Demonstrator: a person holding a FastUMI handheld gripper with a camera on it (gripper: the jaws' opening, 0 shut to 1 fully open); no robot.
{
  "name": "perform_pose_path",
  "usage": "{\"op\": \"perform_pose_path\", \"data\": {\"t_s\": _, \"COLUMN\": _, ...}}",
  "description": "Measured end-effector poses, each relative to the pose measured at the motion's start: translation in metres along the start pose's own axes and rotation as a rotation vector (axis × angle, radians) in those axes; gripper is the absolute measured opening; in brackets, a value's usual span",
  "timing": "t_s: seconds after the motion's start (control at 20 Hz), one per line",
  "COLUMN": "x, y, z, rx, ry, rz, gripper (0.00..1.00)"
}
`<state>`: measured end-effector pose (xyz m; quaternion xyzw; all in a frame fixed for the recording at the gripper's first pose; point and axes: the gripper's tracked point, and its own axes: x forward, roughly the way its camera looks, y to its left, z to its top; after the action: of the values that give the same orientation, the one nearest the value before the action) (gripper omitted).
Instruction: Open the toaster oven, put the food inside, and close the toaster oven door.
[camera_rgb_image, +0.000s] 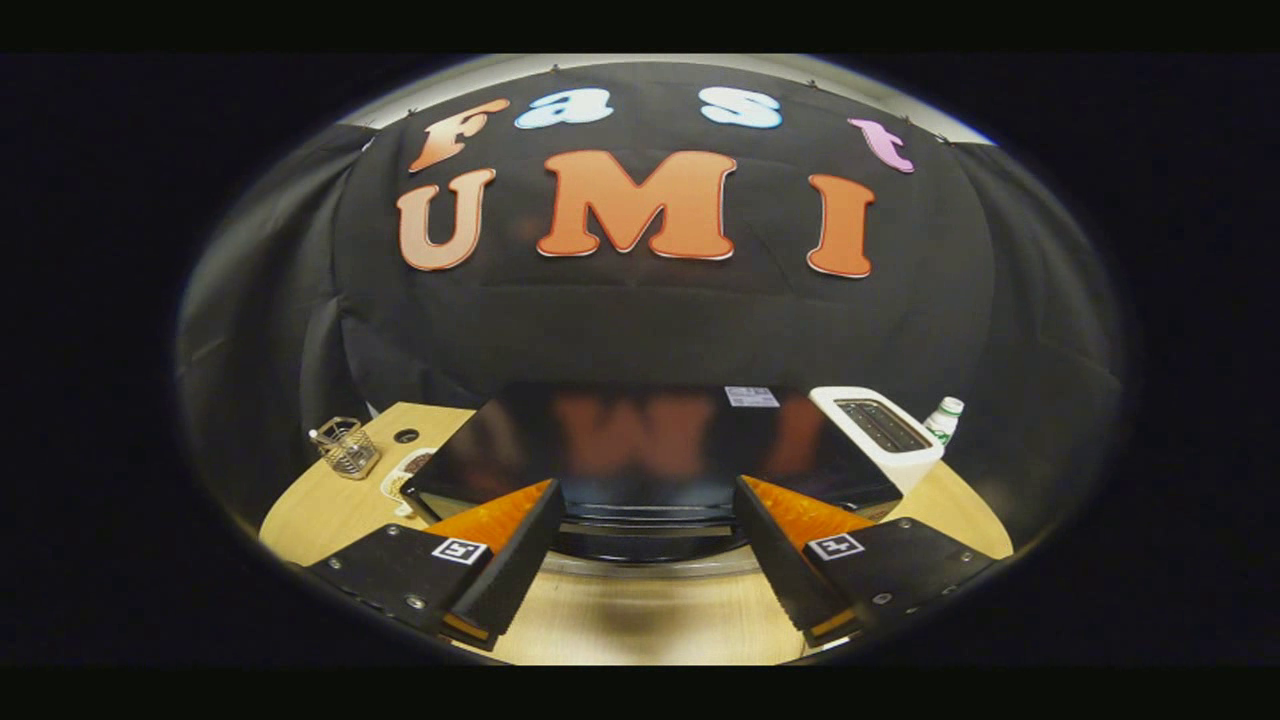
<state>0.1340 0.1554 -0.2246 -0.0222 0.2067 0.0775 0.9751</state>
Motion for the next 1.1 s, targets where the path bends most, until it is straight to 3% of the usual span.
{"op": "perform_pose_path", "data": {"t_s": 0.55, "x": -0.001, "y": 0.008, "z": -0.014, "rx": 0.024, "ry": 0.049, "rz": -0.007, "gripper": 1.0}}
{"op": "perform_pose_path", "data": {"t_s": 1.1, "x": -0.037, "y": 0.009, "z": -0.037, "rx": 0.05, "ry": 0.063, "rz": -0.03, "gripper": 1.0}}
